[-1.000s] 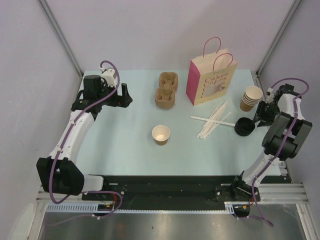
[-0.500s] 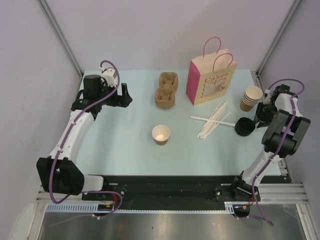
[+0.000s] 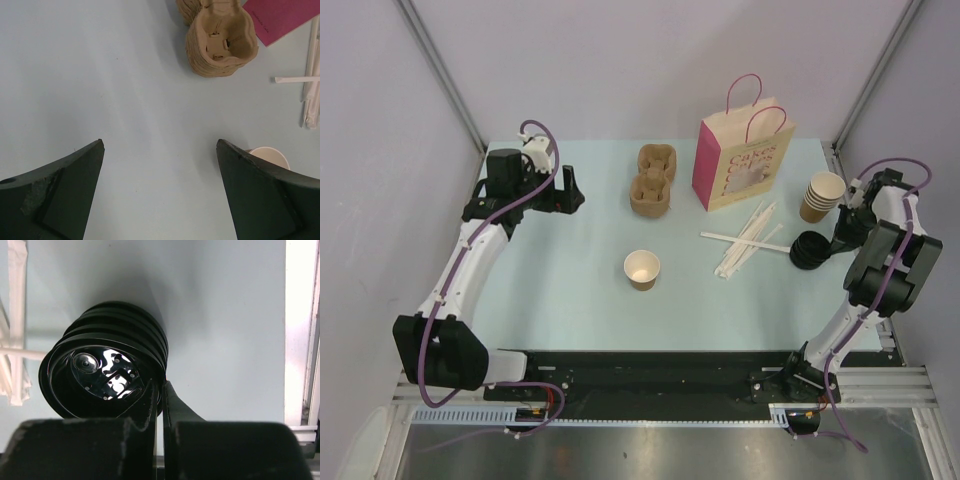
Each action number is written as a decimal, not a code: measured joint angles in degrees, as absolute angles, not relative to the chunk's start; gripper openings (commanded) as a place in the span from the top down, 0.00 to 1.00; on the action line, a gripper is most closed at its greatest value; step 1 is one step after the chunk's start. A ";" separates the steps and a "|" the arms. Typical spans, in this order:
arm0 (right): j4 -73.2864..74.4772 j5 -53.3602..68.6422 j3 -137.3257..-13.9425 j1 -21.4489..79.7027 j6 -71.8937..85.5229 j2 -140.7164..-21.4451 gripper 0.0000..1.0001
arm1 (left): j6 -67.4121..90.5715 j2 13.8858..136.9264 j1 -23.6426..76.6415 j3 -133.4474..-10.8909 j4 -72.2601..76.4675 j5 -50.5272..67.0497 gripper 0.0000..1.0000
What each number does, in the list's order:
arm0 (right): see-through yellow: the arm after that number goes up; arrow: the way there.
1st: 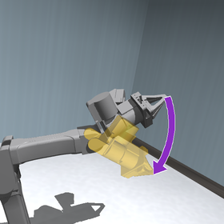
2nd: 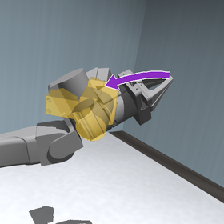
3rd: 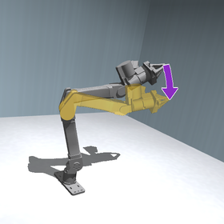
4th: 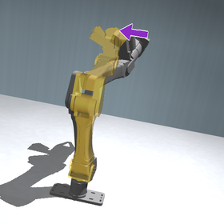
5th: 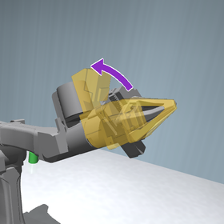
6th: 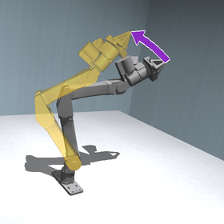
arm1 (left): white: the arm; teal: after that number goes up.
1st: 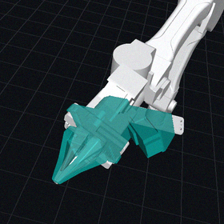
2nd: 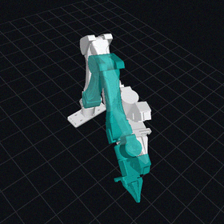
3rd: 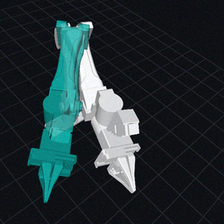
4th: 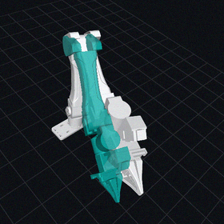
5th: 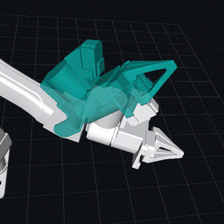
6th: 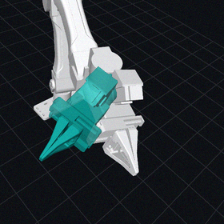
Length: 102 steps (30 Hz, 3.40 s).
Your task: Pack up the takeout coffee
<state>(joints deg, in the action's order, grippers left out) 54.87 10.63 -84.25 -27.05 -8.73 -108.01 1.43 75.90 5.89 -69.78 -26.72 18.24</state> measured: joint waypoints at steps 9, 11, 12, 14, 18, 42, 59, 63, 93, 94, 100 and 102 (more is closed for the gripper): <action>59.96 14.04 -88.44 -30.70 -10.61 -103.15 1.00 | 1.43 75.75 5.89 -69.76 -26.74 18.44 0.01; 60.49 14.87 -88.51 -30.87 -10.96 -102.28 1.00 | 1.43 75.64 5.89 -69.76 -26.74 18.55 0.01; 60.66 15.31 -88.51 -30.79 -11.05 -102.19 1.00 | 1.43 75.59 5.89 -69.76 -26.74 18.65 0.00; 60.77 15.86 -88.51 -30.44 -11.07 -102.28 1.00 | 1.43 75.53 5.89 -69.76 -26.74 18.70 0.00; 60.58 17.28 -88.51 -29.63 -11.03 -102.80 1.00 | 1.43 74.28 6.02 -68.27 -25.43 20.93 0.00; 54.68 10.72 -84.53 -25.52 -12.64 -105.65 0.88 | -1.02 82.59 29.10 -71.79 -20.64 24.14 0.00; 55.59 10.37 -84.44 -25.74 -13.34 -105.67 0.68 | -1.21 81.08 29.10 -71.13 -20.60 23.92 0.00; 57.12 11.62 -84.44 -25.74 -14.72 -105.19 0.62 | -1.63 79.70 29.10 -70.02 -20.62 23.92 0.01; 57.52 9.78 -87.39 -25.56 -13.04 -109.40 1.00 | -1.74 78.11 29.10 -68.25 -18.76 24.25 0.00; 57.67 9.80 -87.79 -25.58 -12.91 -109.40 1.00 | -1.56 78.17 29.10 -68.25 -18.61 24.32 0.00; 58.94 11.86 -88.44 -26.83 -13.37 -109.40 1.00 | -1.45 80.53 29.74 -68.95 -18.20 26.41 0.01; 59.66 12.91 -88.53 -27.77 -13.69 -109.40 1.00 | -1.41 82.06 30.68 -69.80 -18.09 27.11 0.00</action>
<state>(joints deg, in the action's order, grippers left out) 59.66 12.91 -88.53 -27.77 -13.69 -109.40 -1.41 82.06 30.68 -69.80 -18.09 27.11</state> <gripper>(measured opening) 0.020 0.994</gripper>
